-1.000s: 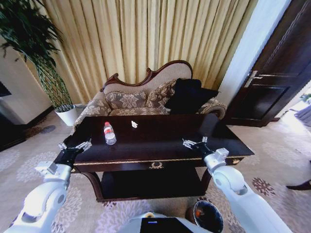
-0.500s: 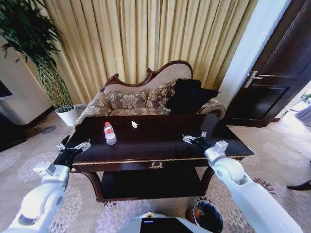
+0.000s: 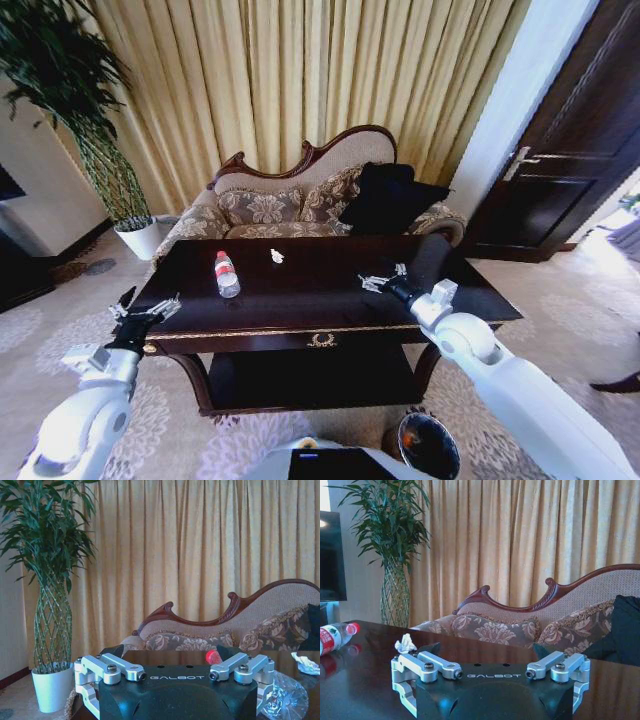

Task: Move to the front of the table and place the trash on the table into the trash bin.

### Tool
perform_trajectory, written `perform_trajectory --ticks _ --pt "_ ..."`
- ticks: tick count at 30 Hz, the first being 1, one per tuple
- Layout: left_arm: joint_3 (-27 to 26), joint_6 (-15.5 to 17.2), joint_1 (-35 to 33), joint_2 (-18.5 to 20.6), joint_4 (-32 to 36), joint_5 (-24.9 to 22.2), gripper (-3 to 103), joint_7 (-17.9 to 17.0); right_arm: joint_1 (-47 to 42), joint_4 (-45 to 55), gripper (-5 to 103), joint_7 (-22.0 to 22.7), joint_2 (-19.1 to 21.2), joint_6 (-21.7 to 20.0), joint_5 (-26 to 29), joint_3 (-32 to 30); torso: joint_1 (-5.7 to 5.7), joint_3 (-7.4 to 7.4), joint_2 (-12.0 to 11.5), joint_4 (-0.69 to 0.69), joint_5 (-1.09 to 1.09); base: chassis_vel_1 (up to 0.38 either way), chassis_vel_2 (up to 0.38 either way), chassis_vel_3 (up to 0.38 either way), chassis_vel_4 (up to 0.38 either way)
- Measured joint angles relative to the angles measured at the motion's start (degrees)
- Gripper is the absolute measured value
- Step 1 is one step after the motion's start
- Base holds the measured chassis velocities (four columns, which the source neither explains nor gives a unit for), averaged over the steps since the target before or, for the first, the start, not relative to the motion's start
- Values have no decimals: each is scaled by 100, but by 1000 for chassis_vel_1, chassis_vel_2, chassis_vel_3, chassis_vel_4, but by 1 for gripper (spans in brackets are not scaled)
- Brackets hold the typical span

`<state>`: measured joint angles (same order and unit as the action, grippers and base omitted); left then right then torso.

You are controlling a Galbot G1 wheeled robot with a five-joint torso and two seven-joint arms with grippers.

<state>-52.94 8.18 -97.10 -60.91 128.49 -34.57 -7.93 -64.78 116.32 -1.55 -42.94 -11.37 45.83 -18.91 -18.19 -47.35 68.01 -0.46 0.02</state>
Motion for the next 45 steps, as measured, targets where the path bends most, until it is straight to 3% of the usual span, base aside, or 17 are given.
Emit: perform_trajectory --ticks 6,9,13,18,21,23,30,38,45 --pt "-108 0 -131 -120 16 35 100 3 805 -358 100 106 71 -110 70 695 0 -1 0 10 0 0 0 0 0" --pt "-104 3 -139 -164 34 59 100 -2 1304 -566 100 134 131 -143 120 1181 0 -1 0 3 0 0 0 0 0" --pt "-103 12 -147 -198 52 74 100 -34 1869 -734 100 139 122 -145 222 1603 0 0 0 5 -3 0 0 0 0" --pt "-163 20 -295 -342 147 151 100 -54 3047 -1166 100 109 -79 -188 451 2600 0 -1 0 7 -2 0 0 0 0" --pt "-195 14 -318 -369 152 164 100 -39 3252 -1275 100 85 -137 -200 484 2790 0 -1 0 6 0 0 0 0 0" --pt "-241 0 -345 -427 154 184 100 -17 3804 -1593 100 65 -343 -211 543 3267 0 -1 0 6 -1 0 0 0 0" --pt "-234 -5 -318 -435 206 186 100 -18 4872 -2170 100 89 -811 -216 615 4068 0 -1 0 6 -3 0 0 0 0" --pt "-119 -3 -269 -488 199 217 100 -17 5302 -2461 100 222 -1127 -352 558 4498 0 -1 0 5 -1 0 0 0 0" --pt "-2 0 -173 -527 166 245 100 -40 5585 -2842 100 650 -1540 -1009 651 4701 -1 -1 0 6 -1 0 0 0 0"
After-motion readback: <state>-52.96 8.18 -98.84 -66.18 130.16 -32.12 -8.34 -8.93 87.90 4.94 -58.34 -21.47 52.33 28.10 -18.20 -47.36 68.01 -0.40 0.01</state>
